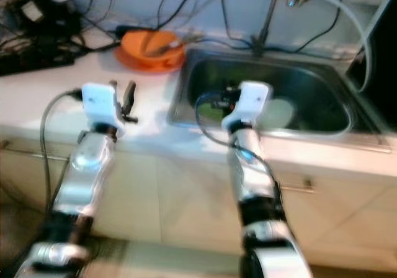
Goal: Kitchen organization
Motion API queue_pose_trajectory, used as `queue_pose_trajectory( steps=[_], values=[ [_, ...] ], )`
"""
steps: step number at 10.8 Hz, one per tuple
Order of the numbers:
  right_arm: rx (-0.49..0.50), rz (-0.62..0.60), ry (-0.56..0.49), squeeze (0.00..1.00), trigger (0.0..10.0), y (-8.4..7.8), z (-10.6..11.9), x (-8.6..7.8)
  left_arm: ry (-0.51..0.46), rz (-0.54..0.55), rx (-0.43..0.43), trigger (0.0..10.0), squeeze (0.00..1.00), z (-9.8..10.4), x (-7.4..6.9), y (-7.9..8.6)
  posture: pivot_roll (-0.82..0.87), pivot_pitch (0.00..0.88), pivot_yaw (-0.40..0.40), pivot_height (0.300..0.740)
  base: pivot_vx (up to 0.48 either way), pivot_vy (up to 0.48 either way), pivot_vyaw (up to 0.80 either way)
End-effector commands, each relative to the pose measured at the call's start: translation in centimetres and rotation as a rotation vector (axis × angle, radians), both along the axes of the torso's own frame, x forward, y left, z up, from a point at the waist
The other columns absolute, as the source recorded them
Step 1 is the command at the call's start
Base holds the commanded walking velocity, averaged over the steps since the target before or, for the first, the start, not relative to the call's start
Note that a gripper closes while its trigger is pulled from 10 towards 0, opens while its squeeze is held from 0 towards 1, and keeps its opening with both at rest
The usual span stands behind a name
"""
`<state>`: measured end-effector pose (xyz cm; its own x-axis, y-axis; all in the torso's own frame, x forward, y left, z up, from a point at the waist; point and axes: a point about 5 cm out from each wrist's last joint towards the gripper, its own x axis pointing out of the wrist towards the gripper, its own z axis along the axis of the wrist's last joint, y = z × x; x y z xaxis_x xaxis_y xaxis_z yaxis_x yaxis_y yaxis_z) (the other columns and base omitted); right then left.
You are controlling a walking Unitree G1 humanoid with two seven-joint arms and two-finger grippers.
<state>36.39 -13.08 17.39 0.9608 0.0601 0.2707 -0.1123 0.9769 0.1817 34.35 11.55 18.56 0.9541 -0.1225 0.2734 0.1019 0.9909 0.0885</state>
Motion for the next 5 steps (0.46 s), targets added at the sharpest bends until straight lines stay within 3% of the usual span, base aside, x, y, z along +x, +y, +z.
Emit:
queue_pose_trajectory(
  steps=[1, 3, 5],
  values=[
    [0.011, 0.007, -0.011, 0.00, 10.0, 0.34, 0.38, -0.04, -0.008, 0.016, 0.002, 10.0, 0.00, 0.25, 0.14, 0.49, 0.19, 0.033, -0.009, 0.740, 0.000, 0.480, 0.00],
    [0.020, 0.001, 0.001, 0.00, 10.0, 0.17, 0.23, 0.00, -0.013, 0.012, 0.010, 10.0, 0.00, 0.32, 0.12, 0.32, 0.19, 0.032, -0.006, 0.740, 0.000, 0.356, 0.00],
    [0.019, 0.001, 0.009, 0.00, 10.0, 0.26, 0.11, -0.06, -0.016, 0.009, 0.021, 10.0, 0.00, 0.32, 0.12, 0.14, 0.19, 0.039, -0.002, 0.740, 0.000, 0.000, 0.00]
  ],
)
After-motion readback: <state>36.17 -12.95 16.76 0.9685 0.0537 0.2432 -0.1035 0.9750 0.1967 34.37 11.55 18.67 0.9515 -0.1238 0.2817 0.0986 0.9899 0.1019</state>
